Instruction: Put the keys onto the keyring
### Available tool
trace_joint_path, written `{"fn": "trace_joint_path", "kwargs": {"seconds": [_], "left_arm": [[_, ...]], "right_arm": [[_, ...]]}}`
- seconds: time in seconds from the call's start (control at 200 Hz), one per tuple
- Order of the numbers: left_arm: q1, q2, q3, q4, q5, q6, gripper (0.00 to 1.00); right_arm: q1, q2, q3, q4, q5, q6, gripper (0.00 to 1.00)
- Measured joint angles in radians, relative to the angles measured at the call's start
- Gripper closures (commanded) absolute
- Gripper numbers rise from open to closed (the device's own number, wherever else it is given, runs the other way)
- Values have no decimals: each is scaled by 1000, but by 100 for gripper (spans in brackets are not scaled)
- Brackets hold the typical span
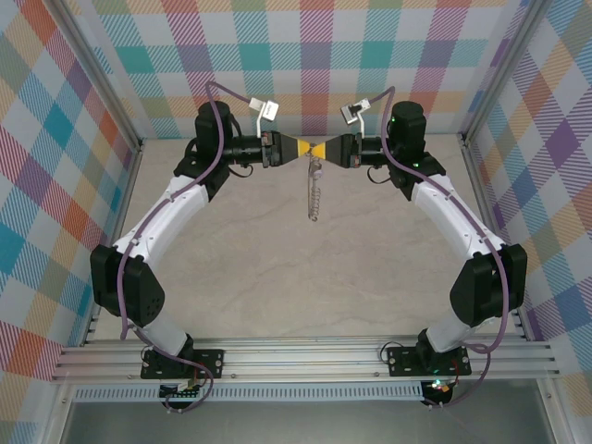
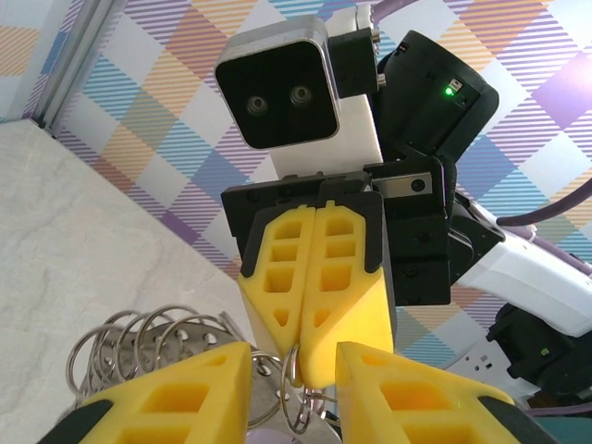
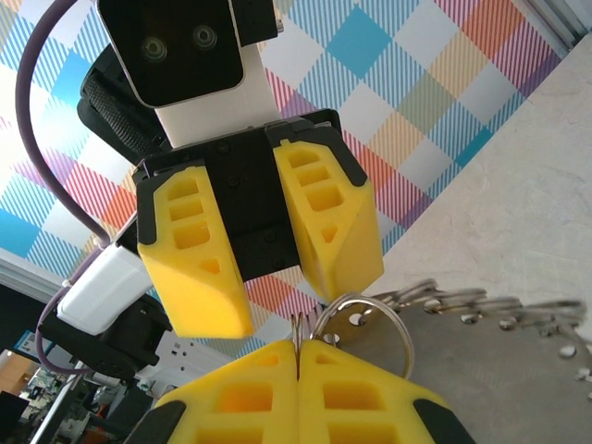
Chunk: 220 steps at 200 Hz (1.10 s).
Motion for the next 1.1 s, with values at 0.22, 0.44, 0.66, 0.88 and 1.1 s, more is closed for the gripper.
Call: {"fn": "trace_joint_path", "kwargs": {"seconds": [0.22,0.44,0.66,0.88,1.1], "left_arm": [[-13,1,0,5,12,-8,72],[-19,8,0,7,13,-11,76],[-19,8,-3,7,3,-16,95],[-19,8,-10,38,-16,-39,100],[-23,8,-78,145,-47,-126,100]], "right_arm": [[0,0,0,0,0,0,100],[0,0,0,0,4,0,100],[-1,0,0,8,1,0,100],[-6,0,0,23,8,2,87],[-65,-63,-104,97,74,64,64]]}}
